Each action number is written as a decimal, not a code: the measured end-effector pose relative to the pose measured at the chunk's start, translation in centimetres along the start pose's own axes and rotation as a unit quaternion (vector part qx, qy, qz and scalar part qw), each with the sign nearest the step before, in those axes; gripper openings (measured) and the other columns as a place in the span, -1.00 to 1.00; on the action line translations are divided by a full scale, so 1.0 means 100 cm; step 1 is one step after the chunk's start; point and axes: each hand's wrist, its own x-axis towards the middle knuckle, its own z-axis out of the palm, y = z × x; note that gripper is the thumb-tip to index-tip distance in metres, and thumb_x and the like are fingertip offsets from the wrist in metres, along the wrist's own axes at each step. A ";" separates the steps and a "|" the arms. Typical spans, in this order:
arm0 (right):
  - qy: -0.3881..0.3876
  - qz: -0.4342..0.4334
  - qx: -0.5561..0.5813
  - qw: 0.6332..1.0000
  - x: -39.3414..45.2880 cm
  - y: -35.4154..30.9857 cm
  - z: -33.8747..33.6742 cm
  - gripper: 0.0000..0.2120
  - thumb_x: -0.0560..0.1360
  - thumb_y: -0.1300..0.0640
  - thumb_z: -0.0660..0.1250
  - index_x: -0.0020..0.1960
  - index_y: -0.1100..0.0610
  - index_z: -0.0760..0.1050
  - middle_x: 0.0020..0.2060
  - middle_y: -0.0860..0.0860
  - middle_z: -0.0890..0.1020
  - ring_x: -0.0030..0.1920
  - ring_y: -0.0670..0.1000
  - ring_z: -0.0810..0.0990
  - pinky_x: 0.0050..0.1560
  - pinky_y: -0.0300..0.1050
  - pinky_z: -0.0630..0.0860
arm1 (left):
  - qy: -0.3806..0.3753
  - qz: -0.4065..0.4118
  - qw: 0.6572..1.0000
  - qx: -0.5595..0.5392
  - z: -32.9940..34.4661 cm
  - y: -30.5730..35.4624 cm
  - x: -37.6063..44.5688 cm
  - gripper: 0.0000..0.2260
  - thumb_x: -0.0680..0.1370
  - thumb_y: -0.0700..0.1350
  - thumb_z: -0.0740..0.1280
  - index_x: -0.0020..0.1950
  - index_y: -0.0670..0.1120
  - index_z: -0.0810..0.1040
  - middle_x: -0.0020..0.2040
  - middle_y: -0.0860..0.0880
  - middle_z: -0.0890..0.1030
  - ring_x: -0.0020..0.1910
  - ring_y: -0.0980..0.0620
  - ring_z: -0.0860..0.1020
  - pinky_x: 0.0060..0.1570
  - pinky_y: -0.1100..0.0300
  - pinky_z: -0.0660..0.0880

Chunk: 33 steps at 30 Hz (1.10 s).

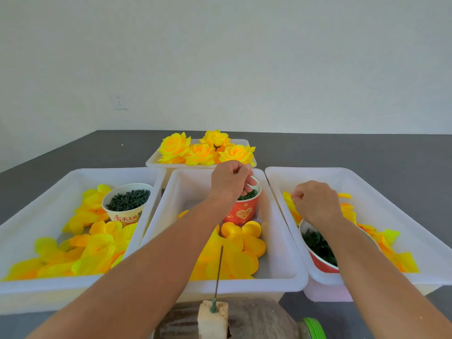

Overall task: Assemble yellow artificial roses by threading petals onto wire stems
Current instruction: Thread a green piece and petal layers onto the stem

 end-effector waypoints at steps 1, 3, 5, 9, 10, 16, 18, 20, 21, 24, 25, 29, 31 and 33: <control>0.016 -0.010 -0.006 1.000 -0.001 0.000 0.000 -0.79 0.50 0.26 0.15 -0.23 0.09 0.49 -0.18 0.03 0.58 -0.17 0.06 0.42 -0.12 -0.14 0.34 | 0.002 -0.002 1.000 -0.001 -0.002 0.002 0.001 -0.77 0.59 -0.18 0.22 -0.26 -0.13 0.51 -0.38 -0.03 0.60 -0.51 0.12 0.50 -0.45 0.32 0.46; 0.044 -0.034 0.000 0.998 -0.001 -0.001 -0.002 -0.77 0.53 0.23 0.17 -0.15 0.11 0.59 -0.13 0.04 0.63 -0.11 0.10 0.49 -0.06 -0.09 0.42 | 0.008 -0.002 1.000 -0.002 -0.008 0.008 0.003 -0.77 0.58 -0.19 0.22 -0.27 -0.13 0.50 -0.38 -0.04 0.59 -0.50 0.09 0.49 -0.45 0.30 0.46; 0.067 -0.059 0.027 0.996 -0.002 -0.005 -0.006 -0.78 0.54 0.20 0.21 -0.10 0.12 0.64 -0.12 0.05 0.67 -0.05 0.13 0.54 0.03 0.01 0.46 | 0.014 0.005 1.000 0.002 -0.016 0.017 0.006 -0.76 0.58 -0.19 0.22 -0.28 -0.13 0.49 -0.39 -0.04 0.58 -0.50 0.08 0.49 -0.46 0.29 0.45; 0.083 -0.113 0.117 0.983 -0.006 -0.024 -0.022 -0.86 0.49 0.21 0.32 -0.14 0.15 0.66 -0.12 0.07 0.69 -0.04 0.18 0.57 0.05 0.08 0.46 | 0.025 0.030 0.998 0.041 -0.041 0.031 0.011 -0.75 0.57 -0.19 0.22 -0.31 -0.12 0.49 -0.40 -0.04 0.58 -0.49 0.07 0.49 -0.47 0.29 0.45; 0.078 -0.129 0.137 0.979 -0.008 -0.031 -0.026 -0.88 0.48 0.21 0.34 -0.14 0.14 0.66 -0.12 0.06 0.70 -0.05 0.17 0.58 0.04 0.05 0.46 | 0.029 0.033 0.998 0.053 -0.050 0.031 0.010 -0.75 0.57 -0.20 0.22 -0.31 -0.12 0.49 -0.40 -0.04 0.58 -0.49 0.07 0.49 -0.46 0.28 0.45; 0.036 -0.203 0.219 0.954 -0.020 -0.075 -0.033 -0.91 0.45 0.20 0.39 -0.10 0.12 0.68 -0.07 0.01 0.69 0.00 0.06 0.59 0.05 -0.07 0.42 | 0.067 -0.003 0.993 0.095 -0.111 0.010 0.004 -0.75 0.58 -0.19 0.23 -0.30 -0.14 0.49 -0.39 -0.05 0.59 -0.49 0.07 0.49 -0.43 0.27 0.48; 0.010 -0.226 0.229 0.947 -0.024 -0.090 -0.030 -0.91 0.45 0.20 0.39 -0.10 0.12 0.68 -0.08 -0.01 0.69 -0.06 0.01 0.57 0.01 -0.12 0.44 | 0.083 -0.015 0.988 0.130 -0.133 0.000 0.003 -0.78 0.57 -0.19 0.25 -0.27 -0.16 0.52 -0.39 -0.04 0.60 -0.47 0.07 0.51 -0.38 0.24 0.52; -0.010 -0.250 0.235 0.939 -0.027 -0.104 -0.025 -0.91 0.45 0.20 0.39 -0.10 0.12 0.68 -0.14 -0.09 0.65 -0.12 -0.09 0.52 -0.09 -0.36 0.37 | 0.101 -0.015 0.974 0.203 -0.155 -0.009 0.002 -0.82 0.55 -0.20 0.27 -0.24 -0.17 0.56 -0.34 -0.05 0.63 -0.40 0.04 0.55 -0.24 0.17 0.56; -0.019 -0.262 0.238 0.935 -0.029 -0.111 -0.023 -0.91 0.45 0.20 0.39 -0.13 0.10 0.68 -0.20 -0.13 0.61 -0.15 -0.12 0.51 -0.15 -0.45 0.33 | 0.106 -0.015 0.963 0.249 -0.165 -0.013 0.002 -0.83 0.53 -0.23 0.27 -0.23 -0.17 0.58 -0.29 -0.06 0.65 -0.35 0.02 0.57 -0.18 0.15 0.57; -0.057 -0.274 0.252 0.926 -0.035 -0.130 -0.013 -0.89 0.46 0.18 0.37 -0.18 0.04 0.66 -0.28 -0.19 0.58 -0.18 -0.13 0.55 -0.12 -0.28 0.41 | 0.089 -0.022 0.914 0.395 -0.189 -0.025 0.003 -0.85 0.50 -0.25 0.27 -0.16 -0.14 0.64 -0.12 -0.06 0.66 -0.16 -0.01 0.58 -0.07 0.13 0.52; -0.067 -0.271 0.258 0.925 -0.036 -0.134 -0.009 -0.89 0.46 0.18 0.37 -0.17 0.04 0.66 -0.29 -0.21 0.59 -0.20 -0.17 0.56 -0.12 -0.26 0.43 | 0.081 -0.032 0.897 0.433 -0.194 -0.030 0.003 -0.85 0.50 -0.25 0.27 -0.12 -0.13 0.65 -0.08 -0.07 0.65 -0.07 -0.03 0.58 -0.04 0.13 0.49; -0.077 -0.256 0.287 0.920 -0.039 -0.141 0.007 -0.90 0.44 0.21 0.39 -0.18 0.07 0.67 -0.42 -0.31 0.53 -0.35 -0.38 0.52 -0.30 -0.50 0.40 | 0.042 -0.077 0.849 0.521 -0.207 -0.052 0.004 -0.85 0.48 -0.23 0.33 0.00 -0.12 0.65 0.03 -0.09 0.62 0.05 -0.06 0.55 -0.01 0.15 0.50; -0.075 -0.245 0.290 0.922 -0.038 -0.140 0.011 -0.91 0.44 0.20 0.40 -0.16 0.07 0.67 -0.42 -0.31 0.53 -0.36 -0.38 0.52 -0.28 -0.52 0.40 | 0.008 -0.086 0.834 0.545 -0.207 -0.059 0.006 -0.81 0.47 -0.19 0.35 0.06 -0.12 0.64 0.03 -0.10 0.62 0.03 -0.07 0.56 -0.09 0.19 0.48; -0.075 -0.231 0.294 0.924 -0.036 -0.137 0.014 -0.92 0.44 0.19 0.41 -0.14 0.06 0.67 -0.39 -0.29 0.55 -0.33 -0.34 0.54 -0.24 -0.51 0.37 | -0.006 -0.082 0.825 0.559 -0.205 -0.063 0.007 -0.79 0.48 -0.18 0.34 0.10 -0.12 0.63 0.04 -0.11 0.62 0.02 -0.07 0.56 -0.13 0.20 0.46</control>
